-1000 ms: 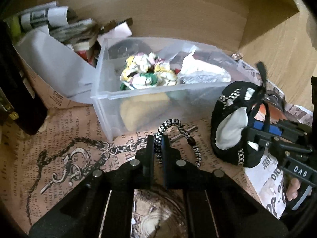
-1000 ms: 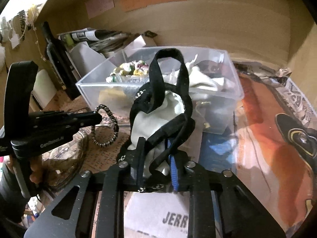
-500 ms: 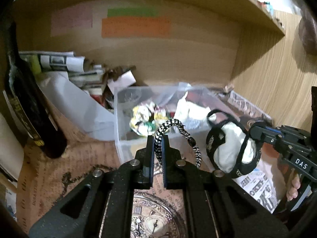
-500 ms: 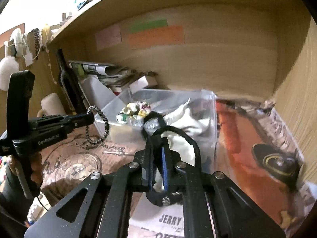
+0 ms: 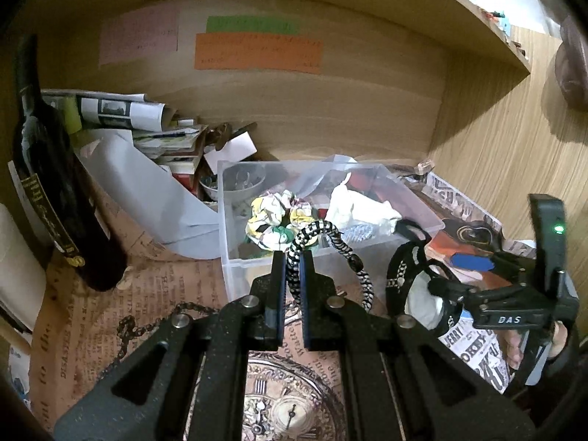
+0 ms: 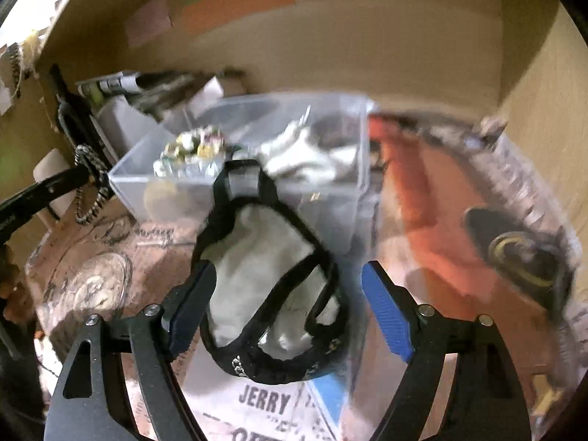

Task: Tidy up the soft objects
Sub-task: 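Carry mask and bracelet over the clear box and release both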

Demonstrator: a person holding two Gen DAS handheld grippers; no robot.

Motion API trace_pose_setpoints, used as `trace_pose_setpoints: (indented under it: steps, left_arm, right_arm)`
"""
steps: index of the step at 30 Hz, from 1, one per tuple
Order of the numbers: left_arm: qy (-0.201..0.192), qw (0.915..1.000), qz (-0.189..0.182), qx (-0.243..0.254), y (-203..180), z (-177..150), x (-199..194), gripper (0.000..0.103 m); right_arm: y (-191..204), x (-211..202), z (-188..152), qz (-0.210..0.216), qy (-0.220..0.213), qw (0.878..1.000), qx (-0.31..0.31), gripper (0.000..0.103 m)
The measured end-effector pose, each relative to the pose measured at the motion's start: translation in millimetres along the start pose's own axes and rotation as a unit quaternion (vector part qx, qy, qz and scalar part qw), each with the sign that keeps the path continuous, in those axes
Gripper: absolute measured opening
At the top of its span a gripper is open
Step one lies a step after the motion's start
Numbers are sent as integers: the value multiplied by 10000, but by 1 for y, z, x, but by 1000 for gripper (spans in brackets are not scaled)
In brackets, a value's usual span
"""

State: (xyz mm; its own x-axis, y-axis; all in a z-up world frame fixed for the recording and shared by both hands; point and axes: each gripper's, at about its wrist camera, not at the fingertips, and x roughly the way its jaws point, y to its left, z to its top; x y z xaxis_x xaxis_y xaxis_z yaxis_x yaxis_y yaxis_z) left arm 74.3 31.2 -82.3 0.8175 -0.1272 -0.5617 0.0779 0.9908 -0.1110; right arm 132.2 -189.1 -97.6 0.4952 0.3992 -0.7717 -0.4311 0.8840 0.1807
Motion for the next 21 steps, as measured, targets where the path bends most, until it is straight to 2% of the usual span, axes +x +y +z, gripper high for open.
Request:
trace_pose_setpoints:
  steps: [2,5,7,9,15,21]
  left_arm:
    - [21,10000,-9,-24,1,-1,1,6]
    - [48,10000,-18,-63,2,-2,3,6]
    - [52,10000,-8,-69,1,-2,2,6]
    - [45,10000,8,-61,0,-2,2,6]
    - [-37,10000,33,-73,2,3,2,6]
    - [-253,9996,75,-80,1,19,-3,6]
  right_arm:
    - [-1,11,-1,197,282,9994,-6,80]
    - [4,25,-5,-15,421,9988,-241,80]
    - [6,27,-7,-68,447,9985,-310,68]
    - [4,24,-8,-68,427,9985,-332,46]
    - [4,5,-12,17,187,9993,-324,12]
    - [17,-33,-4,26,-394,9977,-554,11]
